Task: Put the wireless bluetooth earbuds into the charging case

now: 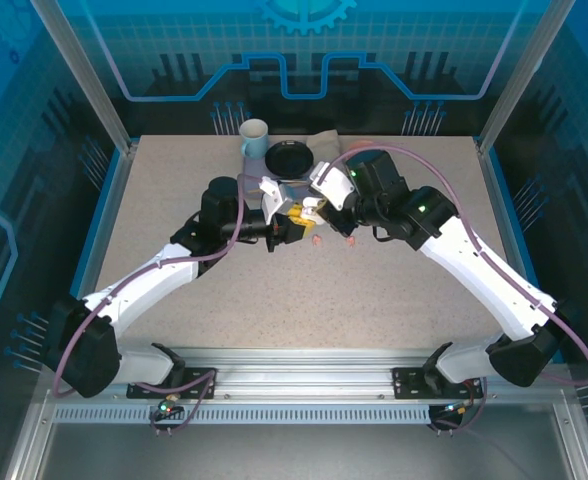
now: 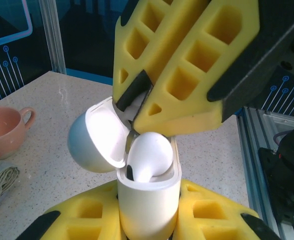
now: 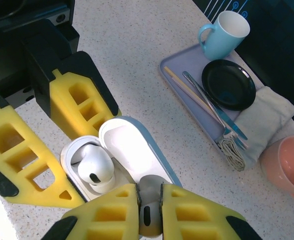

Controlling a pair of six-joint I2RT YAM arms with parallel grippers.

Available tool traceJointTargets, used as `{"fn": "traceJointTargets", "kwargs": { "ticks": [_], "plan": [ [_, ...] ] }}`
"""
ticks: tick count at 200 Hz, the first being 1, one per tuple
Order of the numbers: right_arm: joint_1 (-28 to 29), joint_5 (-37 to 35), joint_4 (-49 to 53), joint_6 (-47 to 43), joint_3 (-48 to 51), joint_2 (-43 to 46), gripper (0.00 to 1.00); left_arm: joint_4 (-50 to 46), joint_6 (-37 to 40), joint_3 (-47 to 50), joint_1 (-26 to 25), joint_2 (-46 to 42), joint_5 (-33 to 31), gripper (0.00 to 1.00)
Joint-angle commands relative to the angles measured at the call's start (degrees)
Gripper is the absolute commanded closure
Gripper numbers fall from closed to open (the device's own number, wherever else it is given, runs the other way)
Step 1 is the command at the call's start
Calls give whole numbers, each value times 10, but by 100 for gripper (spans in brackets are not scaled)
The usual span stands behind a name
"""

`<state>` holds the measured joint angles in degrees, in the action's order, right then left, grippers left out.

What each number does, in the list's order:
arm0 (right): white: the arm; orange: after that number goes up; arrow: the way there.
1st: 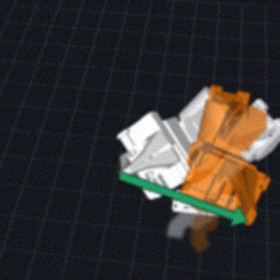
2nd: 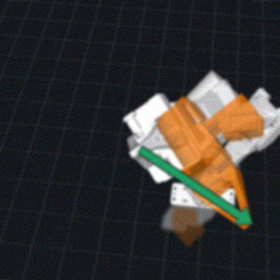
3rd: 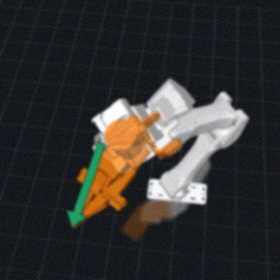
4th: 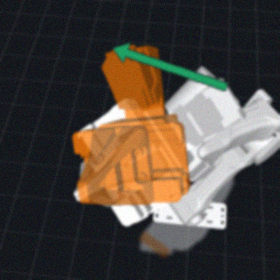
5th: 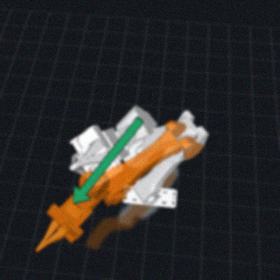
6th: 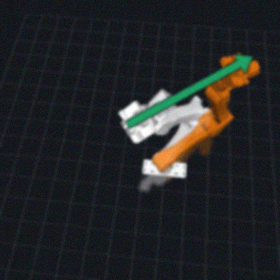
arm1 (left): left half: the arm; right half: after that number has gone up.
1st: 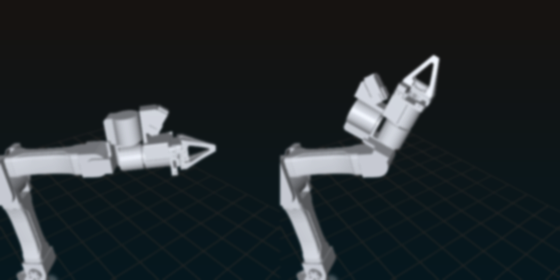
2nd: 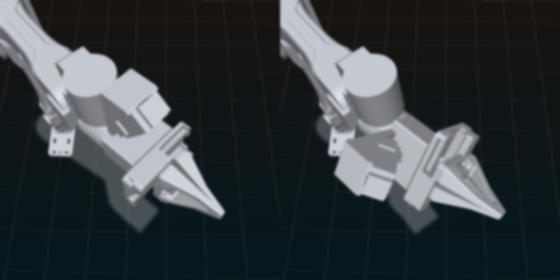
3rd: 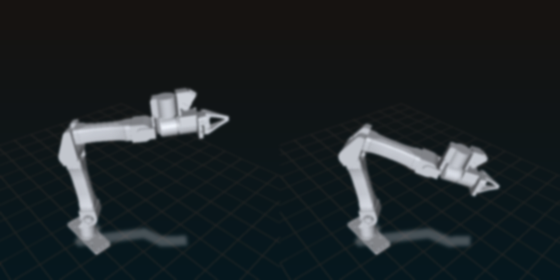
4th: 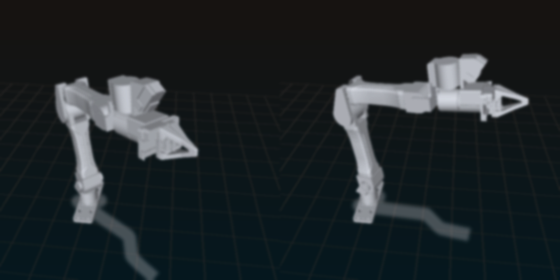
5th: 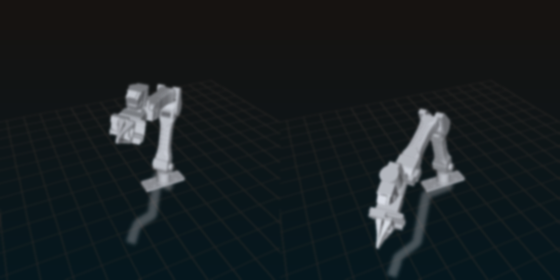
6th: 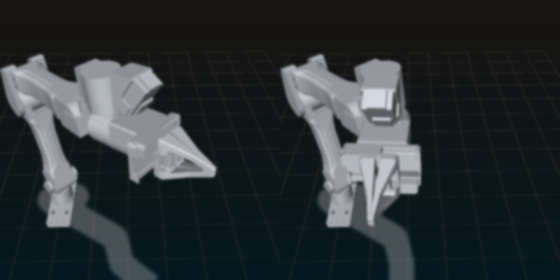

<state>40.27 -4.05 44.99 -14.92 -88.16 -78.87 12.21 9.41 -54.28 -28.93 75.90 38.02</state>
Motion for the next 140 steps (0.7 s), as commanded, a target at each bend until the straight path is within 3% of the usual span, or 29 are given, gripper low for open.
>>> {"fn": "traceJointTargets", "kwargs": {
  "ticks": [1, 21, 140],
  "plan": [
    [23, -6, 5, -13, 8, 6, 97, 23, 7, -17, 2, -15, 14, 100],
    [27, -16, 3, -12, 11, 6, 88, 28, 4, -14, 1, -15, 12, 100],
    [9, -15, -16, 17, -78, -4, 57, 89, -19, 16, 3, -14, 2, 100]
  ]
}}
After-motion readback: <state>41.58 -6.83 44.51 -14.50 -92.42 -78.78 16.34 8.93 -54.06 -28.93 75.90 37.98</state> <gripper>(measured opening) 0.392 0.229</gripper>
